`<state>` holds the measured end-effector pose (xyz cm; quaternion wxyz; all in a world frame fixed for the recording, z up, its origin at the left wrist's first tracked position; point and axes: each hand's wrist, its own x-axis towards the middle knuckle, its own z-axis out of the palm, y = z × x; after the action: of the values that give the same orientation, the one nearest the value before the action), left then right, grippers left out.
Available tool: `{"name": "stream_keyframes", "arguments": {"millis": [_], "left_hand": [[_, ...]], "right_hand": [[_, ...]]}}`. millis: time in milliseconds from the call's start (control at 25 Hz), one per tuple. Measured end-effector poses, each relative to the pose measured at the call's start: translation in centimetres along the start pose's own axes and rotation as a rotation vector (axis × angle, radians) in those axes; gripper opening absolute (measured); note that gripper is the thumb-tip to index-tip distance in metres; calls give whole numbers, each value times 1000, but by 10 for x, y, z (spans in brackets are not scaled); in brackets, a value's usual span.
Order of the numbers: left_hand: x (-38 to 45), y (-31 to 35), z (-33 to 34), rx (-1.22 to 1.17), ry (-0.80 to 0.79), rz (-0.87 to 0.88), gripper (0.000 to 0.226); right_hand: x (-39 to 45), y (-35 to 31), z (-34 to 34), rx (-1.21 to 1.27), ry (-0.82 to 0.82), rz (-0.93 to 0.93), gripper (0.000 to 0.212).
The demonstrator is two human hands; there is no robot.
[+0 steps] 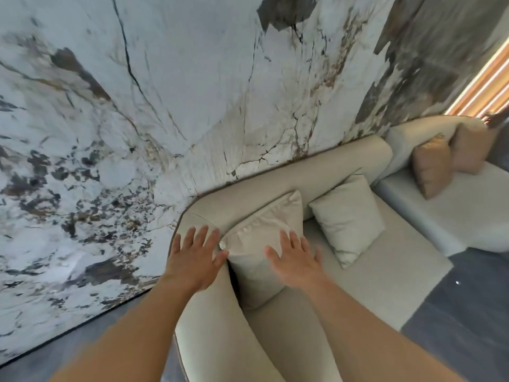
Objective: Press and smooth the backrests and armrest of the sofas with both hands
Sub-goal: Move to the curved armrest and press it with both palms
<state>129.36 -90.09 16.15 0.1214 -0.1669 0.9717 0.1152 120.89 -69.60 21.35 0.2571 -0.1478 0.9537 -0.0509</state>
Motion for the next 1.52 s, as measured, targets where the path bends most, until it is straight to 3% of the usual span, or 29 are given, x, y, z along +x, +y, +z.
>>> {"name": "stream_keyframes", "arguments": {"millis": [280, 600, 800, 1160, 1520], "left_hand": [[4, -7, -34, 61, 4, 166, 65], [-42, -29, -51, 130, -3, 217, 67], [-23, -46, -52, 164, 23, 365, 67], [9, -111, -20, 232, -96, 723, 64], [17, -120, 79, 271, -170, 864, 65]], "right_hand": [[-32, -11, 4, 131, 77, 139, 69], [-79, -23, 27, 213, 134, 175, 70], [-97, -46, 53, 276, 184, 326, 71], [-108, -132, 131, 373, 215, 682, 71], [-113, -132, 246, 386, 201, 844, 73]]}}
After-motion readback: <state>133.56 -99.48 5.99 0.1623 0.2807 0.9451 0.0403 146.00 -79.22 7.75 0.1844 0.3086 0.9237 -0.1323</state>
